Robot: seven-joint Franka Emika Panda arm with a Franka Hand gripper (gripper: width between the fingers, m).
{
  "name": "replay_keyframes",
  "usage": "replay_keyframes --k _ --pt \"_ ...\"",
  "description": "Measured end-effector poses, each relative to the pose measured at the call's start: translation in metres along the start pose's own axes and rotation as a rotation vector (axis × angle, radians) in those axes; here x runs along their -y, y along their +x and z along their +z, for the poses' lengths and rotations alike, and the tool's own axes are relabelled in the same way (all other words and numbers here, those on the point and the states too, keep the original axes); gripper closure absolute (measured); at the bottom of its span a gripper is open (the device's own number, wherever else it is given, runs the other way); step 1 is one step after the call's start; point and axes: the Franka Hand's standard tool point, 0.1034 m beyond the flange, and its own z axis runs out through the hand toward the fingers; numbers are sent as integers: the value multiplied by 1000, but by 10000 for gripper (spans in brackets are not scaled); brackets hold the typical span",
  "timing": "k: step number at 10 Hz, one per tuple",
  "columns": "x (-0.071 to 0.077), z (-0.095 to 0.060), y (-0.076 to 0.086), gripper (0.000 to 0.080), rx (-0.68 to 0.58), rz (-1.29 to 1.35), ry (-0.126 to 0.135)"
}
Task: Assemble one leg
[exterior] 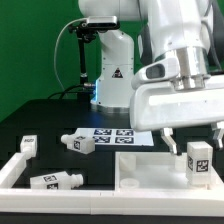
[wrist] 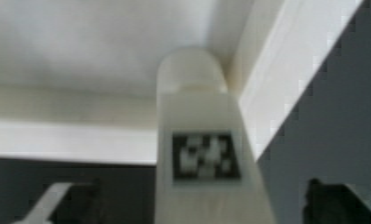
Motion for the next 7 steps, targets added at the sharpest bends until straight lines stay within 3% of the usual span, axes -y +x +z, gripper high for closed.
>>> replay_keyframes --k 1,4,7 --pt "-6 -5 9 174 23 6 0" --pt "-2 -2 16 151 290 34 48" --pt "2 7 3 150 493 73 76"
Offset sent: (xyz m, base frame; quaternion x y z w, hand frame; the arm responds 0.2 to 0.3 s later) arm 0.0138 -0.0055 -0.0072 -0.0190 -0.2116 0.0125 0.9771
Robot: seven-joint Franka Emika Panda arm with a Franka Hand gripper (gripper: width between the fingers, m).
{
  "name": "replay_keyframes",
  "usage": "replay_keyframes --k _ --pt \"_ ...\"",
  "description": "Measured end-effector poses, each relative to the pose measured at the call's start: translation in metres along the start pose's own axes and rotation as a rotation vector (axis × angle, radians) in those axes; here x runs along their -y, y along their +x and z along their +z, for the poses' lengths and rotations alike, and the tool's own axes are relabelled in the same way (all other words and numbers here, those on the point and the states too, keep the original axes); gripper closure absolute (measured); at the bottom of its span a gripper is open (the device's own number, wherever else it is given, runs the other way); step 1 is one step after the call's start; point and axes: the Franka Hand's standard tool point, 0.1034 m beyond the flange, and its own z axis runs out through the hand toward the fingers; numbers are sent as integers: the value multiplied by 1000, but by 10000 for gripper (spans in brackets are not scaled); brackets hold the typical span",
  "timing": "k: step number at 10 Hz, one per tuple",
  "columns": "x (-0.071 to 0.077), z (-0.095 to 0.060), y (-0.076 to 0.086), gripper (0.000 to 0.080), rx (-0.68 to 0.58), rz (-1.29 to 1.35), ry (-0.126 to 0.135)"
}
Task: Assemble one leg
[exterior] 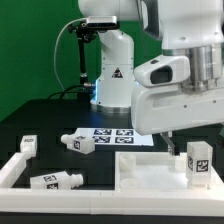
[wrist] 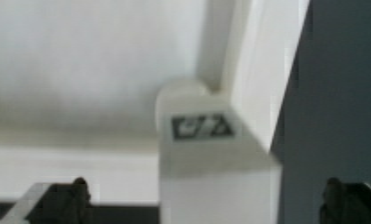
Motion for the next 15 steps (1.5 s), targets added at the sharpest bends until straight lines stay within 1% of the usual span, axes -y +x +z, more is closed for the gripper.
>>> replay_keyframes --k 2,4,5,6,9,10,11,13,14,15 --pt "-2 1 3 150 9 2 2" --pt "-2 1 3 407 10 2 2" --pt "-2 1 3 407 10 2 2" --pt "-3 1 3 514 9 3 1" --pt "-3 1 3 514 8 25 1" --pt "-1 2 2 514 -35 116 -14" --pt "-1 2 -1 514 -47 289 -6" --pt "-1 3 2 512 -86 694 27" --pt "-1 2 2 512 -91 788 41" --pt "-4 2 2 512 -84 887 70"
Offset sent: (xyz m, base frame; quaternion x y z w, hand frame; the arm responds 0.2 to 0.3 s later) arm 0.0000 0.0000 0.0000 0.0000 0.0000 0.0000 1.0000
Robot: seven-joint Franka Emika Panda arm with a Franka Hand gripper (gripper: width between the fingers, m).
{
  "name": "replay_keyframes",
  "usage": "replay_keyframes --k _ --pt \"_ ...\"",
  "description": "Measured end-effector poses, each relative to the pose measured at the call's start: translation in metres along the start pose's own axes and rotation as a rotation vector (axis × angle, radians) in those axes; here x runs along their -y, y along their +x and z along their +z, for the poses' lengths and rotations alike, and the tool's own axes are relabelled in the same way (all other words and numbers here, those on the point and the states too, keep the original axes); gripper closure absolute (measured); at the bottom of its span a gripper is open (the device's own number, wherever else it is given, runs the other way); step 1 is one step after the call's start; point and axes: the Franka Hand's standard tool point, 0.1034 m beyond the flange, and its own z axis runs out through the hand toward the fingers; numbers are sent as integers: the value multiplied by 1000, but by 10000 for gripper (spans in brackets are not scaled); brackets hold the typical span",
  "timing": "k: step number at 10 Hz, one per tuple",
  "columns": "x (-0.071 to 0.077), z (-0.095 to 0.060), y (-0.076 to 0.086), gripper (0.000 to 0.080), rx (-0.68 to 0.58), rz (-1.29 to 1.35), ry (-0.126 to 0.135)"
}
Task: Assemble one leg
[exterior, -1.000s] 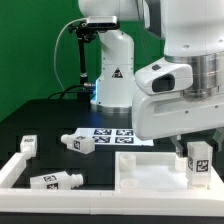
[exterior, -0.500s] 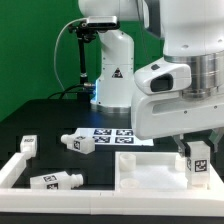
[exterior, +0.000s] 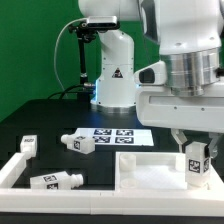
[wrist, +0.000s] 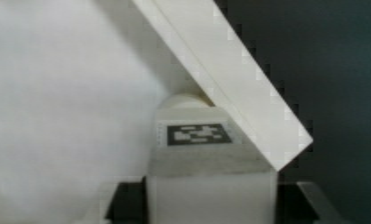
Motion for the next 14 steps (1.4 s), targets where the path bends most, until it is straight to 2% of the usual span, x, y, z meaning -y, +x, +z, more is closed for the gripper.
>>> replay_keyframes --k 5,7,8,9,10,11,13,14 --pt "1 1 -1 512 4 295 3" --pt "1 1 -2 512 6 416 12" --pt "1 2 -2 404 7 395 12" --pt "1 2 -3 404 7 379 12" --pt "1 2 -3 263 7 355 12" --pt "1 2 -3 173 7 341 11" --pt "2 0 -3 154 -3 -83 -32" --pt "5 -1 -4 151 -9 -269 -43"
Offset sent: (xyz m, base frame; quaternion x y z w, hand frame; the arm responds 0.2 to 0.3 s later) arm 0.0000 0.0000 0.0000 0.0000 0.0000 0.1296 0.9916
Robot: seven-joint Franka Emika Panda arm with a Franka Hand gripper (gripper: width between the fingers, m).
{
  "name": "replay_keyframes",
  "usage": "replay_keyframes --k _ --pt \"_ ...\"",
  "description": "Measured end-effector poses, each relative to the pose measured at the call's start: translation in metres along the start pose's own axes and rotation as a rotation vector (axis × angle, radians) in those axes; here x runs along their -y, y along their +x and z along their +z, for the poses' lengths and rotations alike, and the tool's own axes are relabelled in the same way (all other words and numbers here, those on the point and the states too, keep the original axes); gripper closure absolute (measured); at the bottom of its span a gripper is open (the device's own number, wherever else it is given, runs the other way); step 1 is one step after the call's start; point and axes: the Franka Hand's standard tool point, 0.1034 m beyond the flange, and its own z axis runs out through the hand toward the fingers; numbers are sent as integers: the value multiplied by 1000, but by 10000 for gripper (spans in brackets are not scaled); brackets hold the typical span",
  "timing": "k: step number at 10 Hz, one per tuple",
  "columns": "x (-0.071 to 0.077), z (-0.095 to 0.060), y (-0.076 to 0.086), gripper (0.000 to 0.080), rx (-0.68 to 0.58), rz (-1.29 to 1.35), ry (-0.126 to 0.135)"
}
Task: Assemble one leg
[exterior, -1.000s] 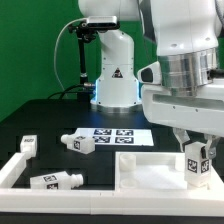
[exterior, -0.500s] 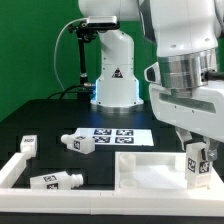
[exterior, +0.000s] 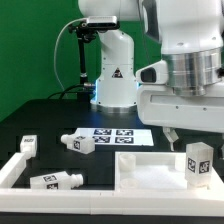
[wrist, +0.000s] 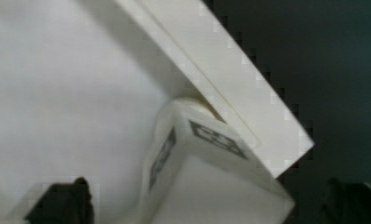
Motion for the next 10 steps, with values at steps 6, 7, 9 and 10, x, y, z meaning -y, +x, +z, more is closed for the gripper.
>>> replay_keyframes --k 6,7,9,10 --pt "-1 10 -2 150 -29 -744 -79" --pt "-1 10 -2 150 -29 -732 -77" --pt "-2 10 -2 280 -29 -717 -76" --pt "-1 10 -2 417 -30 -651 -72"
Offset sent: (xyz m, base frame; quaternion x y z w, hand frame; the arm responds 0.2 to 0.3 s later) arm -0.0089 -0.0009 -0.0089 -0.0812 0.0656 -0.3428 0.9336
